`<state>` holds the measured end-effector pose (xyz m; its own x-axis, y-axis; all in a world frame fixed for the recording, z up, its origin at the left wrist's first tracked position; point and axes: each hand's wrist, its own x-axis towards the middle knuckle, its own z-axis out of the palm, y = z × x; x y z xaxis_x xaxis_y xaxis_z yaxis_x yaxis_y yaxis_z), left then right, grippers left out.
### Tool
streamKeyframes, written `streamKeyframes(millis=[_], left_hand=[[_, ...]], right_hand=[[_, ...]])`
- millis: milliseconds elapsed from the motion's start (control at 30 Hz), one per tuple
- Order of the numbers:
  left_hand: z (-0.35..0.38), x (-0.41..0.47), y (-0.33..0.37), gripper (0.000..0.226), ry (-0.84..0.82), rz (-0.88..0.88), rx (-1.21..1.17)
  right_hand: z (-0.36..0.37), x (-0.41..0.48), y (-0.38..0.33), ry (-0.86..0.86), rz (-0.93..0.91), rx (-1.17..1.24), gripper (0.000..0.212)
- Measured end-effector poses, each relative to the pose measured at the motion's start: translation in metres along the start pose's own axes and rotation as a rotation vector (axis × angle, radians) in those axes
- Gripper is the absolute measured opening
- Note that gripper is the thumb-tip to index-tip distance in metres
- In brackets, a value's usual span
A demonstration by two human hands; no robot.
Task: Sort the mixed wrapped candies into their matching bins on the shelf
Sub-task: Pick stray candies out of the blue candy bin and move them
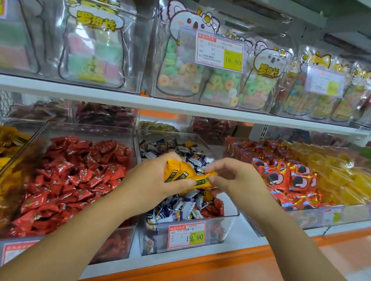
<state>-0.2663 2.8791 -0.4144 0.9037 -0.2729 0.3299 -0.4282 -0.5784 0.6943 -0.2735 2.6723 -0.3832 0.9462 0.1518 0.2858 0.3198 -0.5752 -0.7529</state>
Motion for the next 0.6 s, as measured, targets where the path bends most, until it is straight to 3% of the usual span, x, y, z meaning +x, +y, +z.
streamKeyframes(millis=[100, 200, 367, 467, 600], left_hand=[[-0.003, -0.002, 0.001, 0.033, 0.009, -0.009, 0.006], [-0.007, -0.004, 0.002, 0.032, 0.047, 0.002, -0.039], [-0.022, -0.008, -0.005, 0.038, 0.267, -0.007, -0.17], [-0.029, -0.01, -0.012, 0.045, 0.277, -0.026, -0.216], [-0.034, -0.012, -0.012, 0.036, 0.299, -0.039, -0.22]], right_hand=[[0.013, 0.001, -0.017, -0.024, -0.063, 0.085, 0.02], [0.007, 0.004, -0.021, -0.037, 0.03, 0.126, 0.015], [-0.008, 0.015, 0.001, -0.142, 0.185, -0.562, 0.027], [0.016, 0.02, 0.014, -0.221, 0.128, -0.706, 0.033], [0.039, 0.031, 0.042, -0.208, 0.121, -0.719, 0.041]])
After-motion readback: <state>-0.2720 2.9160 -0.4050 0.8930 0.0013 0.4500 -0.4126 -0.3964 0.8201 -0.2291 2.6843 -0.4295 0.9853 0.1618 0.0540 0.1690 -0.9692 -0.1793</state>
